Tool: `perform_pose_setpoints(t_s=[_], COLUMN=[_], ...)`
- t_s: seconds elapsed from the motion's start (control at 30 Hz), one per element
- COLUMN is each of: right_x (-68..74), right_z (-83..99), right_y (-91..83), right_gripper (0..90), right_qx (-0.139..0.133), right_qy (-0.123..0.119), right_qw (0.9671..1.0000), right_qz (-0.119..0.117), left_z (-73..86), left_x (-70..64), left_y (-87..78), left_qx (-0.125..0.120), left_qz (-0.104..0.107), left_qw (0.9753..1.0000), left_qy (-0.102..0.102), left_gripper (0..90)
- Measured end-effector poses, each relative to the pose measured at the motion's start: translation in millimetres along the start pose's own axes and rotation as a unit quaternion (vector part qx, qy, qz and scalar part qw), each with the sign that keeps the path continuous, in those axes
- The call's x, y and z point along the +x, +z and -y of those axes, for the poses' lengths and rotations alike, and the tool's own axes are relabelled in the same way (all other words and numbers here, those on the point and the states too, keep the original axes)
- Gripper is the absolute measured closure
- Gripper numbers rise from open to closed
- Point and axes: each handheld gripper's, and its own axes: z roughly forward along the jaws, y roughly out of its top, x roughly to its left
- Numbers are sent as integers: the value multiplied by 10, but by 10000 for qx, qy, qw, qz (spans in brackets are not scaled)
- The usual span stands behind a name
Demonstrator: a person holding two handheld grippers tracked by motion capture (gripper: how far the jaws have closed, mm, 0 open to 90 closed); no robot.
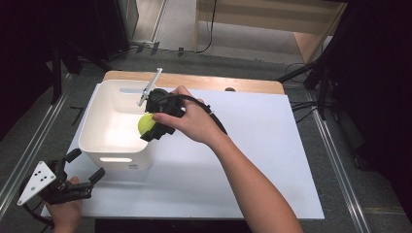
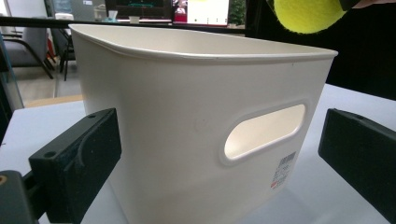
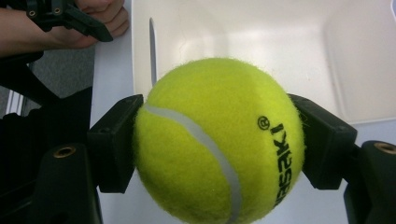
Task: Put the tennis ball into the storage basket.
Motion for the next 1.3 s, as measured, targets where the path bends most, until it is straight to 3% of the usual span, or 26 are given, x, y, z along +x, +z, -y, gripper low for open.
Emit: perform_pose_setpoints(t_s=[0.57, 1.3], right_x=[15, 35], right_z=[-176, -272], right_y=[174, 402], right_gripper=[235, 234], right_qx=[29, 184], right_qy=[-137, -167], right_qw=[9999, 9997], right_qz=[-49, 42], left_z=[1, -1], left_x=[-3, -4], left_y=[2, 1], left_qx=[-19, -8], left_qz=[17, 24], left_qw=[10000, 10000], left_qy=[-21, -6], left_gripper=[0, 0])
